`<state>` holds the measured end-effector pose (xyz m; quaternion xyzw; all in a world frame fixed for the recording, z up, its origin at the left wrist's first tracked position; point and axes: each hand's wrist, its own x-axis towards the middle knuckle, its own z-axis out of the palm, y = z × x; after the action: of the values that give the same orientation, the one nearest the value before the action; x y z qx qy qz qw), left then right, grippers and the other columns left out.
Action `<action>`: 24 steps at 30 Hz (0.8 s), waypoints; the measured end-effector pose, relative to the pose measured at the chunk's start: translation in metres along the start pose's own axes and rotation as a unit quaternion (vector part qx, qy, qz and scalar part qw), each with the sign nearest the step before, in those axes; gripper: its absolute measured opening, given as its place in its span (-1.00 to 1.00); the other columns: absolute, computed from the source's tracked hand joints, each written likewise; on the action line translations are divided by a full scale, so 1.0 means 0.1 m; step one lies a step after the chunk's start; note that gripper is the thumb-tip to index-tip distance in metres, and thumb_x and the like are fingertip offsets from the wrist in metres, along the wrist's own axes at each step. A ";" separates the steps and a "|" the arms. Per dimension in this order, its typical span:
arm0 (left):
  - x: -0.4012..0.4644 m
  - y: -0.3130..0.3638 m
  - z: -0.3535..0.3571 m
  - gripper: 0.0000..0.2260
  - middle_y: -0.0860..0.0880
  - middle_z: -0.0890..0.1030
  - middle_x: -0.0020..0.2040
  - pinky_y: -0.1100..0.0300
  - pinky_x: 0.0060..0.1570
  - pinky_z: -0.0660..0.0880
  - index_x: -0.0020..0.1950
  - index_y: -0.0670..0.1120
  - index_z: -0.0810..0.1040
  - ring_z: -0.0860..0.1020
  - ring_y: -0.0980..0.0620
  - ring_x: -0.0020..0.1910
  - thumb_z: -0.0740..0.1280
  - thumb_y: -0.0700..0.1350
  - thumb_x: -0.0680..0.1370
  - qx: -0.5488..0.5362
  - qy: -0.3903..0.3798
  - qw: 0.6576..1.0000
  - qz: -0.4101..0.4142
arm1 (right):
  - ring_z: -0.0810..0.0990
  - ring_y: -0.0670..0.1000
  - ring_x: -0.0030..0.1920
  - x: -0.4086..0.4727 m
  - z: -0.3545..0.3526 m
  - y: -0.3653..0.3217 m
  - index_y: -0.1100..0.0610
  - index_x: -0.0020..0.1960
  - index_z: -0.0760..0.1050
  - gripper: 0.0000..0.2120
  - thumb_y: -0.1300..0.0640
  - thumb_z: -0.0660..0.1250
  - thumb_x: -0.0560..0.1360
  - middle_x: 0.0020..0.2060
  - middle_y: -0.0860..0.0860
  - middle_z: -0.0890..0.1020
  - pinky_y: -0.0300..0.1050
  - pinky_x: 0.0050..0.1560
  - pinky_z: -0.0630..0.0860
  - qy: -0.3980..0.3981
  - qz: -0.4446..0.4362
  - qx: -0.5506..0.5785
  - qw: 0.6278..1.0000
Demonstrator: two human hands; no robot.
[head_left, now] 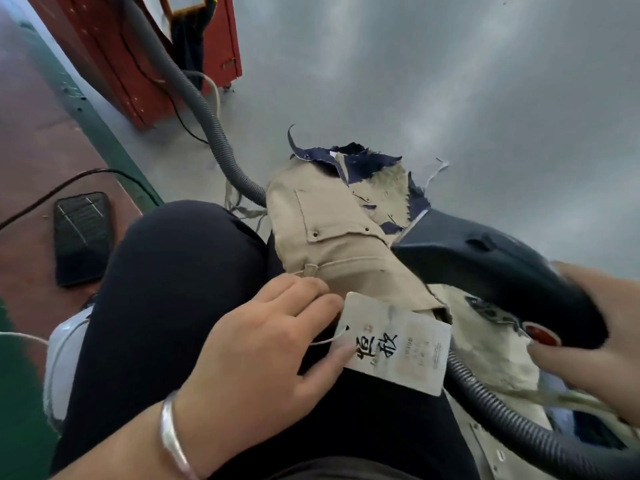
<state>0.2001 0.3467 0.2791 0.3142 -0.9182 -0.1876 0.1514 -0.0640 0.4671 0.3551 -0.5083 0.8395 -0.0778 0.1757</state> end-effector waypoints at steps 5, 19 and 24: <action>-0.03 0.05 0.02 -0.55 0.09 0.49 0.06 0.26 -0.10 0.49 0.29 0.07 0.53 0.46 0.08 0.06 0.22 0.24 0.50 0.026 -0.023 0.999 0.004 | 0.56 -0.13 -0.36 0.00 0.14 -0.27 -0.31 -0.05 0.41 -0.61 -0.15 0.26 0.12 -0.31 -0.31 0.58 -0.02 -0.42 0.52 -0.080 -0.006 -0.015 0.997; -0.19 0.08 0.03 -0.58 0.07 0.50 -0.10 0.11 -0.26 0.51 0.25 0.03 0.57 0.50 0.05 -0.13 0.14 0.20 0.55 0.072 -0.021 0.997 -0.010 | 0.59 0.09 -0.55 0.61 -0.01 0.22 -0.12 -0.11 0.50 -0.64 0.00 0.42 0.10 -0.52 -0.02 0.62 0.03 -0.36 0.63 0.100 0.105 0.103 0.984; -0.24 0.11 0.00 -0.62 0.08 0.46 -0.24 0.15 -0.41 0.42 0.07 0.04 0.64 0.46 0.07 -0.29 0.14 0.21 0.54 0.082 -0.018 0.996 -0.003 | 0.59 -0.16 -0.55 0.30 -0.03 0.60 -0.21 -0.02 0.52 -0.58 -0.09 0.48 0.13 -0.40 -0.03 0.67 -0.20 -0.53 0.53 0.006 0.068 0.072 0.995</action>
<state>0.2125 0.3701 0.2799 0.3248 -0.9322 -0.1176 0.1078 -0.1274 0.4690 0.3328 -0.4355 0.8653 -0.1292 0.2121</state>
